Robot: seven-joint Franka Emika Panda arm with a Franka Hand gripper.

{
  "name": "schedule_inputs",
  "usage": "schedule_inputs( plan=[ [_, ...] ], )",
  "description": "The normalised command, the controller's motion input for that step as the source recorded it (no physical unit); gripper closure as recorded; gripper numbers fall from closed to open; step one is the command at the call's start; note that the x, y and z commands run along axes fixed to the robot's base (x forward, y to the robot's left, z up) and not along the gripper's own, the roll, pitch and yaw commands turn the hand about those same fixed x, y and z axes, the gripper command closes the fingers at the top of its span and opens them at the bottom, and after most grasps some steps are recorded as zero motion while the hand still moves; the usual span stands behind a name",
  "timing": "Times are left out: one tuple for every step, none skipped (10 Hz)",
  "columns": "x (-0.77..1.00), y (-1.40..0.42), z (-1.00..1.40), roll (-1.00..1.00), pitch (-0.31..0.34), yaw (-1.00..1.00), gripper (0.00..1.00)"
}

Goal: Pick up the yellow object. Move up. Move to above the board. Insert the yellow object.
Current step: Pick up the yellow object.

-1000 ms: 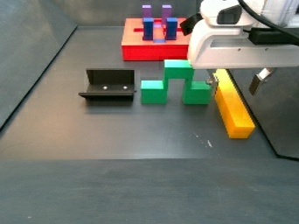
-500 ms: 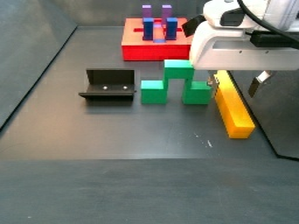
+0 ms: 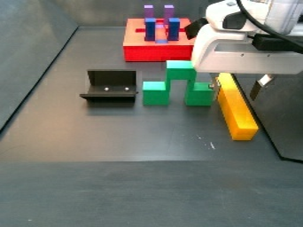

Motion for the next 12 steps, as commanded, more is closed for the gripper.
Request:
schedule_inputs(
  plan=[
    [0.06, 0.0, -0.29, -0.12, -0.177, 0.0, 0.0],
    [0.06, 0.0, -0.32, -0.16, -0.193, 0.0, 0.0],
    [0.16, 0.05, -0.33, -0.23, -0.227, 0.0, 0.0],
    [0.09, 0.05, -0.36, -0.25, -0.257, 0.0, 0.0],
    [0.01, 0.03, -0.37, -0.28, -0.281, 0.0, 0.0],
    [0.0, 0.06, -0.36, -0.29, -0.279, -0.02, 0.0],
    [0.0, 0.05, -0.28, -0.22, -0.213, -0.02, 0.0],
    [0.0, 0.0, 0.0, -0.11, -0.084, 0.0, 0.0],
    [0.02, 0.0, 0.0, 0.0, 0.0, 0.0, 0.0],
    [0.0, 0.07, -0.29, -0.17, -0.09, -0.15, 0.0],
    [0.0, 0.21, -0.2, -0.44, -0.2, -0.2, 0.0],
    [0.0, 0.19, -0.17, -0.46, -0.201, -0.2, 0.0]
  ],
)
